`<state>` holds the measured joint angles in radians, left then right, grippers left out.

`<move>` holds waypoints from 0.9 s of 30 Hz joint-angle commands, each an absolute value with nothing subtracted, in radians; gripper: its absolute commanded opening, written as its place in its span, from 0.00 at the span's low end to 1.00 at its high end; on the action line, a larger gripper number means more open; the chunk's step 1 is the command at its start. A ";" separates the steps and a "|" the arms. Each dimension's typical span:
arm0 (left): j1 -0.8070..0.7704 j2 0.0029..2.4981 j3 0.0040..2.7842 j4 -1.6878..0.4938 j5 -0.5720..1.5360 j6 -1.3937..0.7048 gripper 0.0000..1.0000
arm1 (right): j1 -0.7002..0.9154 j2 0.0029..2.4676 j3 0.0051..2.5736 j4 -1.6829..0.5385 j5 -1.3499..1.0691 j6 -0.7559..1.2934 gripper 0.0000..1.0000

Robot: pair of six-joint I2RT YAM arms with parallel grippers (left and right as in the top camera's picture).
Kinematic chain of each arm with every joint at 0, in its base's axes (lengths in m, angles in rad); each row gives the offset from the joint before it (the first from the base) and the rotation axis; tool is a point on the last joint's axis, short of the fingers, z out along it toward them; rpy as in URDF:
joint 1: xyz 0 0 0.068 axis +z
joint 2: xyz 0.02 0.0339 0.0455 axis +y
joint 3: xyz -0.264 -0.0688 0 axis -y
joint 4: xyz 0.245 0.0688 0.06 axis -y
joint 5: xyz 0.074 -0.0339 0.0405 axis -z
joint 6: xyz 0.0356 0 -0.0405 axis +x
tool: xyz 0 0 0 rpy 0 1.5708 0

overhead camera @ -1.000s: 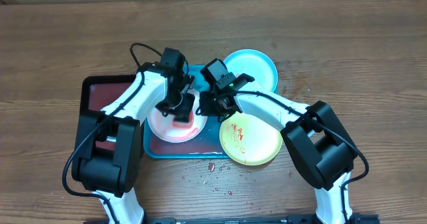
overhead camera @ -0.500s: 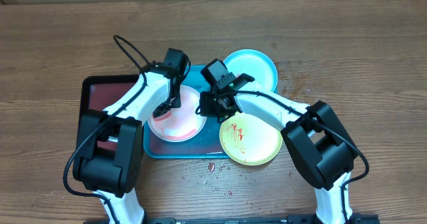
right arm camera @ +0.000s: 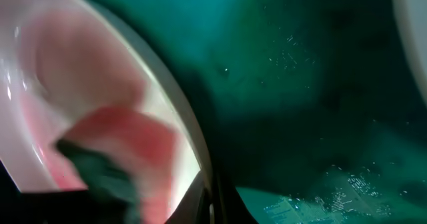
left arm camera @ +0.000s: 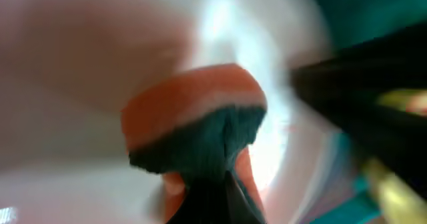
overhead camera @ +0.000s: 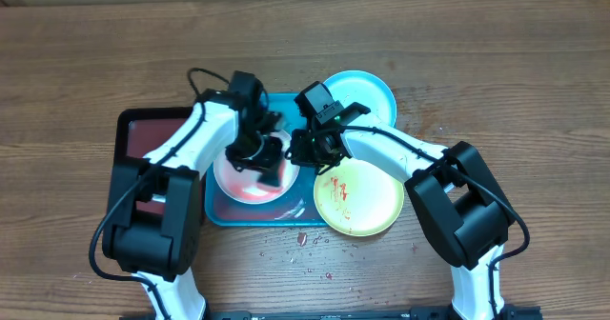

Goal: Clean dirty plates on tray and stack at the side
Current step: 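Scrub the white plate with the sponge while right gripper holds its rim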

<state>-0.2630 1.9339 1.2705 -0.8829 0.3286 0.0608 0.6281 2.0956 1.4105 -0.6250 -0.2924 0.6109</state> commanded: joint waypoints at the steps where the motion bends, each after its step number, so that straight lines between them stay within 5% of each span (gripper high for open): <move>1: -0.278 1.953 1.265 -0.795 0.424 0.076 0.04 | 0.617 2.104 1.381 -0.626 -0.264 0.633 0.04; 7: -0.266 1.953 1.265 -0.633 0.026 -0.237 0.04 | 0.617 2.104 1.381 -0.627 -0.264 0.629 0.04; 14: -0.214 1.953 1.265 -0.747 -0.385 -0.531 0.04 | 0.617 2.104 1.381 -0.626 -0.263 0.628 0.04; 18: -0.202 1.953 1.265 -0.854 -0.300 -0.490 0.04 | 0.617 2.104 1.381 -0.620 -0.263 0.628 0.04; 27: -0.218 1.953 1.265 -0.997 0.292 0.001 0.04 | 0.617 2.104 1.381 -0.615 -0.264 0.629 0.04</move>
<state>-0.2043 1.9354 1.2781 -0.9852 0.0071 -0.2096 0.6235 2.0956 1.4059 -0.6132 -0.2890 0.6155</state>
